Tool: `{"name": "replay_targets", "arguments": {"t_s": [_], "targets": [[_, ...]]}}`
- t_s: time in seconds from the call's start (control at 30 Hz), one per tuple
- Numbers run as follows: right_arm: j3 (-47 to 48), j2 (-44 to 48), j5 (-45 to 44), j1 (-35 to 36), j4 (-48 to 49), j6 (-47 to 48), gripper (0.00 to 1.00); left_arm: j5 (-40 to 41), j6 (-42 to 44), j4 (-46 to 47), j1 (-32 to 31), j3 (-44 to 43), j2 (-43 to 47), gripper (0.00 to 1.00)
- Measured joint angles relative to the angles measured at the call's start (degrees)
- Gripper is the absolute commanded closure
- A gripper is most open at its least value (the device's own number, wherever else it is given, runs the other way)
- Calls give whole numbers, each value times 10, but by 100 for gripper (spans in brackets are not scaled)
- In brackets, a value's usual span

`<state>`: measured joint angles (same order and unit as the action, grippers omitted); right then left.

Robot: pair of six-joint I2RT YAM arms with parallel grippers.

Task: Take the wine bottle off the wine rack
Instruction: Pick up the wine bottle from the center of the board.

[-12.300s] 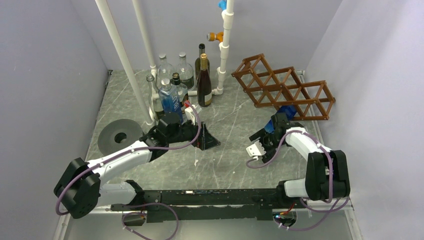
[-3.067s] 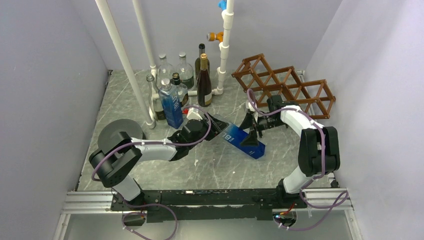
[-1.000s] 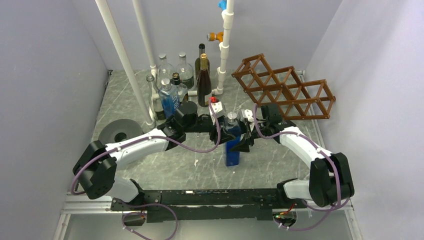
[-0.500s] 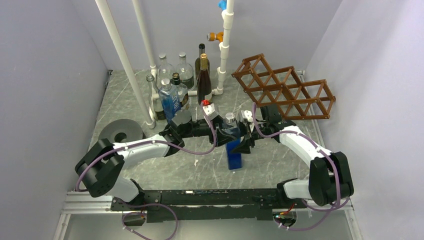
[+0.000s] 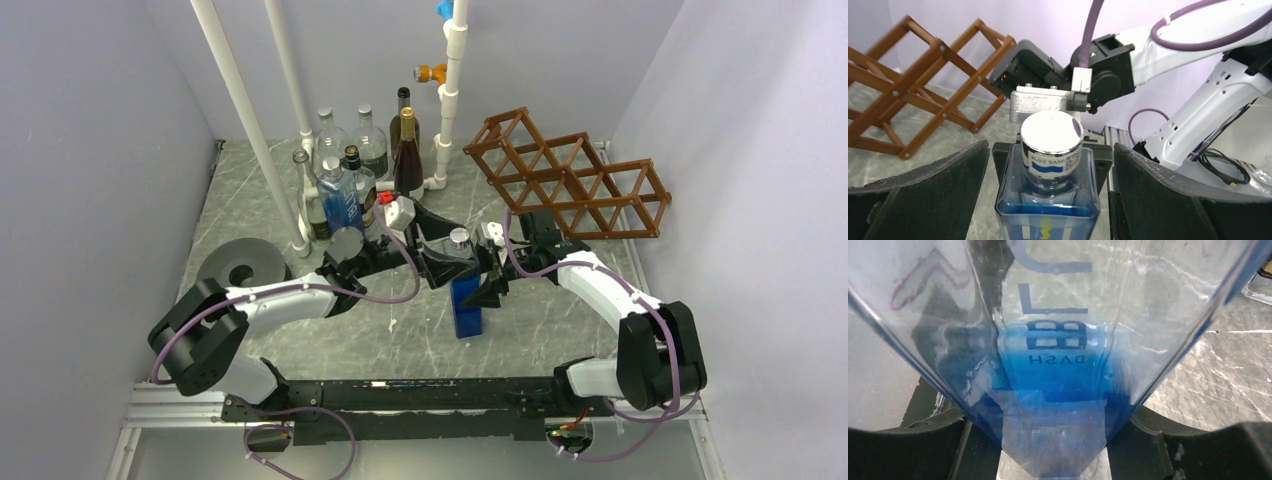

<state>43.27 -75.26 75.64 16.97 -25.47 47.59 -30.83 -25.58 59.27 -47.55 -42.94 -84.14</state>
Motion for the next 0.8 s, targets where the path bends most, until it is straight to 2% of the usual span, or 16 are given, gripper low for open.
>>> {"name": "replay_targets", "arguments": {"t_s": [0.3, 0.73, 0.8], "targets": [[1, -2, 2, 0, 0, 0, 88, 23, -38, 74, 10, 31, 34, 2], [2, -5, 4, 0, 0, 0, 88, 15, -98, 116, 11, 7, -34, 42], [3, -5, 4, -1, -1, 0, 88, 11, -105, 119, 11, 5, -39, 59]]}}
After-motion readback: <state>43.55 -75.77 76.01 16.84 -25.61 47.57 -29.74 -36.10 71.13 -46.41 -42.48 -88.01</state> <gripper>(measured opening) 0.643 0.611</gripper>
